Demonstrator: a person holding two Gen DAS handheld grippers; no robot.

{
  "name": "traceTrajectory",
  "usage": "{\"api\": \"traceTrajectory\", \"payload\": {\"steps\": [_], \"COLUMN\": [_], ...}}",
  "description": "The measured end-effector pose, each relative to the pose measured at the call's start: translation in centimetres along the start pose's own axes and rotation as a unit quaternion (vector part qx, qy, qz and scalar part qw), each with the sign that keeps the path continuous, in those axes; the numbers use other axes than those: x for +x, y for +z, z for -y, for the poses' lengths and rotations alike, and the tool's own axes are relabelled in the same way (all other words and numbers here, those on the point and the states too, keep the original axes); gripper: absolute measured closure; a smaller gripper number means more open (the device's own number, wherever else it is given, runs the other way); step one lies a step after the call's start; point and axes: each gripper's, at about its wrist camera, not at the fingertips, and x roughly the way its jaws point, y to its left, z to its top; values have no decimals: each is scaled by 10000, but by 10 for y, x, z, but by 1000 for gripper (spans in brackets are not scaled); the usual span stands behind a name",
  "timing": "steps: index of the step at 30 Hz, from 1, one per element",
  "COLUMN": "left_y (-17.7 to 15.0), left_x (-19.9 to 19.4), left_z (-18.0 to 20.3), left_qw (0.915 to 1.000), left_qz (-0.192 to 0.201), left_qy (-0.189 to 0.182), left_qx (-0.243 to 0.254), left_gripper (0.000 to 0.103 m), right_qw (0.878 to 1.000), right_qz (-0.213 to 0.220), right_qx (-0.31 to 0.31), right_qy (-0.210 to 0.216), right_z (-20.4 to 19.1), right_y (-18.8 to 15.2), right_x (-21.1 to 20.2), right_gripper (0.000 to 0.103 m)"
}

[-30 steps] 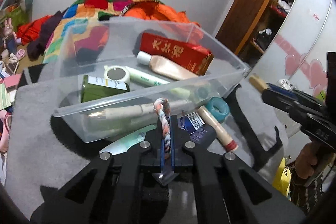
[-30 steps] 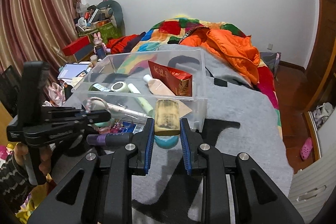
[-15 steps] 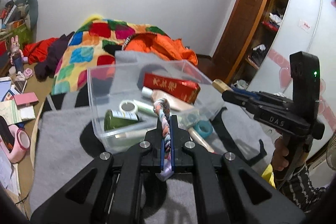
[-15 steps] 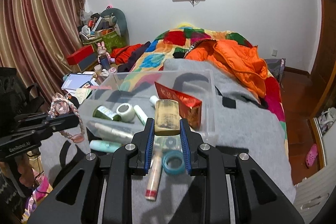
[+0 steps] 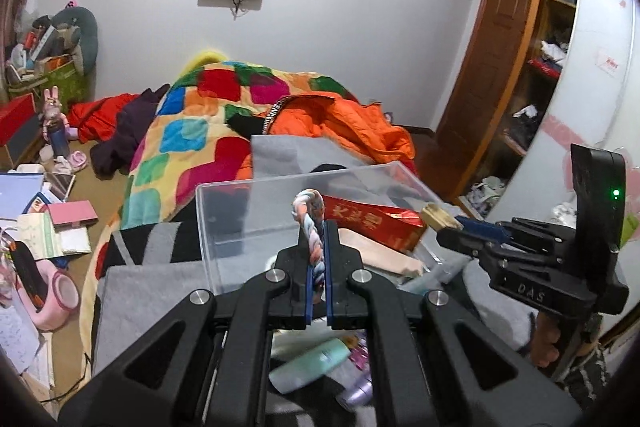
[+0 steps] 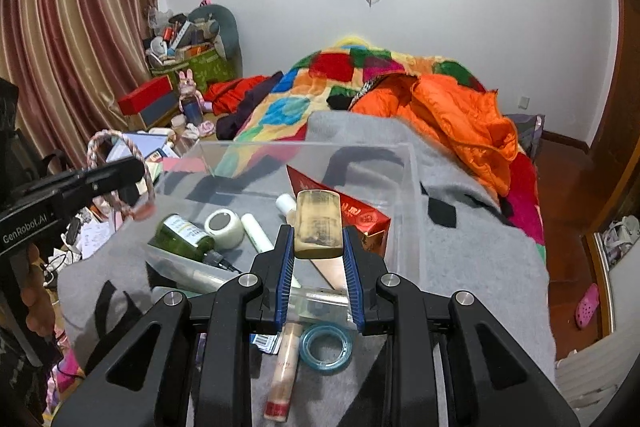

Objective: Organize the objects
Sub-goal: 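Drop the bracelet into the clear box with left while right places the soap bar in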

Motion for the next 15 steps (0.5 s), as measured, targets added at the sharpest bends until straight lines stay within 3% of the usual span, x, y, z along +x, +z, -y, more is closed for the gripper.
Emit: {"api": "traceTrajectory", "payload": {"steps": [7, 15], "left_y": [-11, -24], "left_x": [33, 48], "left_z": [-4, 6], "left_qw": [9993, 9982], "left_qz": [-355, -592], "left_qy": [71, 30], "left_qx": [-39, 123], "left_gripper": [100, 100], "right_qw": [9995, 9994], "right_qz": [-294, -328], "right_qx": [-107, -35], "right_qy": [28, 66], "right_z": [-5, -3], "right_y": [-6, -8], "right_x": [22, 21], "right_gripper": [81, 81]}}
